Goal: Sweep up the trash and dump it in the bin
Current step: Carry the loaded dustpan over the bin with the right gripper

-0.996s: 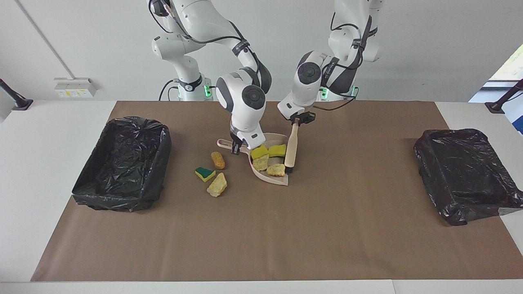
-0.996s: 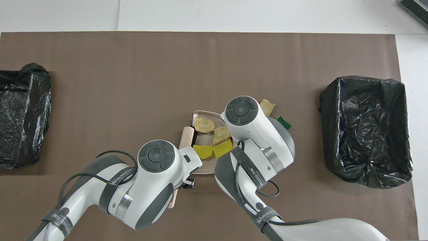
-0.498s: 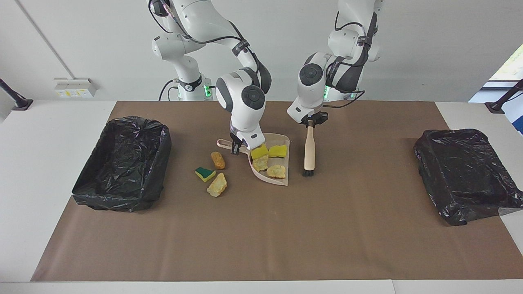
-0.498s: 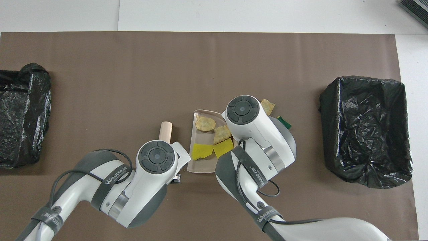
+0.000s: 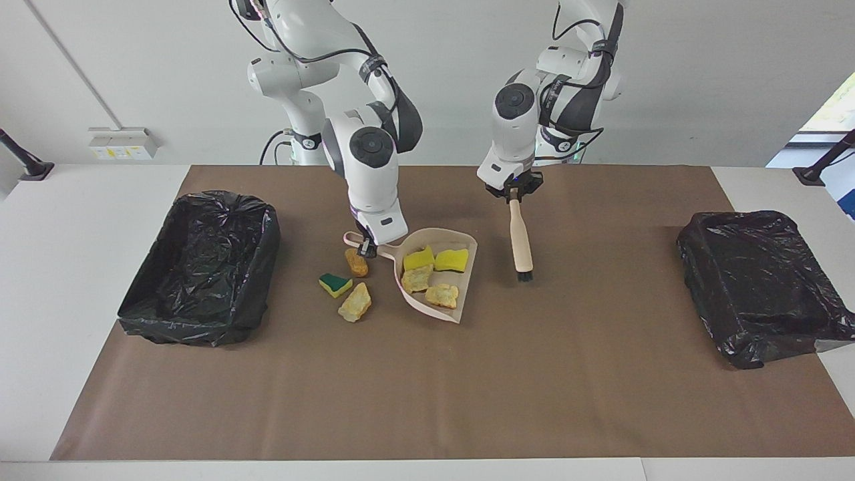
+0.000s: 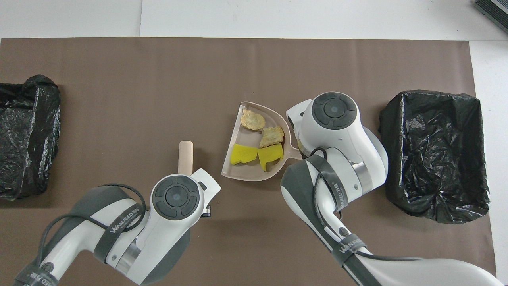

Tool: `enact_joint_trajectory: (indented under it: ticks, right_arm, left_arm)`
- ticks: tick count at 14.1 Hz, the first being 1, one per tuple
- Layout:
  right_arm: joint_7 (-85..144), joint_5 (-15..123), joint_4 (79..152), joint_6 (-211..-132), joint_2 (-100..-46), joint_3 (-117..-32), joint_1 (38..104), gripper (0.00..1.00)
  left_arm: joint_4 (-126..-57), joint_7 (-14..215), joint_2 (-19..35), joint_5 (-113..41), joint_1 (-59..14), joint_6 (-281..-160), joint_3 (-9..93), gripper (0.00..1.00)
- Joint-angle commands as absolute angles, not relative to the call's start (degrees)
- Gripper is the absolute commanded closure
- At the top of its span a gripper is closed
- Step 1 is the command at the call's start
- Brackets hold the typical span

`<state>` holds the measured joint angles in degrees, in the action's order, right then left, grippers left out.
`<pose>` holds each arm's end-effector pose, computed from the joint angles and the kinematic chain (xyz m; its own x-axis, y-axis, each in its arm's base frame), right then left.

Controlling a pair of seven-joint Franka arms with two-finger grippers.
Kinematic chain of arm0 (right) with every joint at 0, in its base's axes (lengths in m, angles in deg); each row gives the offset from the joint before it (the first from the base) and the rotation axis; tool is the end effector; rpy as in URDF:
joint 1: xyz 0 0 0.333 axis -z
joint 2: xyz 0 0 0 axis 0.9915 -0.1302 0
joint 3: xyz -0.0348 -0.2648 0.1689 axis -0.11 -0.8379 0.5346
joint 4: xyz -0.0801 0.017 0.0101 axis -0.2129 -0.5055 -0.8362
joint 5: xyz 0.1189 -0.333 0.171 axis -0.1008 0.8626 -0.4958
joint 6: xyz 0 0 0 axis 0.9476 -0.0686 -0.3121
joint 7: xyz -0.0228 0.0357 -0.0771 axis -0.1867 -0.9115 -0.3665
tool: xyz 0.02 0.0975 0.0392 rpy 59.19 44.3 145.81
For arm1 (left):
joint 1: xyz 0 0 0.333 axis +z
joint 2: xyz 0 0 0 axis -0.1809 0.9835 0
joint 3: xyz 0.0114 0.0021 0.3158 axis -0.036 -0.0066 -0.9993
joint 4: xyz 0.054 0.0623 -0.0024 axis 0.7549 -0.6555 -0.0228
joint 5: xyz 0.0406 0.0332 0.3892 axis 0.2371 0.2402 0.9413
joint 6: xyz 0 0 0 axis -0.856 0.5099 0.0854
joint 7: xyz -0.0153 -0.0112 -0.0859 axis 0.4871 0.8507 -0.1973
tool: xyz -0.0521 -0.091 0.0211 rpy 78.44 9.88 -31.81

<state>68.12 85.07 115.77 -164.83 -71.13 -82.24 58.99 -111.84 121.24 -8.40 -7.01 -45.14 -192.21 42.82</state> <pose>0.5614 0.2374 0.4057 0.3463 0.9346 -0.0809 0.9333 -0.3520 -0.0709 0.3710 -0.2937 0.3877 0.9864 -0.0577 -0.1541 -0.0871 -0.9777 -0.1911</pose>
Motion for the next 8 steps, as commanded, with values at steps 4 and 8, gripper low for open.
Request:
enact_joint_trajectory:
  ticks: [4,8]
  right_arm:
    - [79.54,78.73,110.93,-157.63,-65.95,-82.08,72.91,1.0]
    - [92.74,76.71,105.21,-149.7,-65.95,-82.35,85.04,1.0]
  left_arm:
    - [-124.49,128.06,-18.69,-13.92,-56.54,-200.67,42.76,1.0]
    - [-126.88,134.93,-18.44,-16.76,-63.68,-202.78,42.85,1.0]
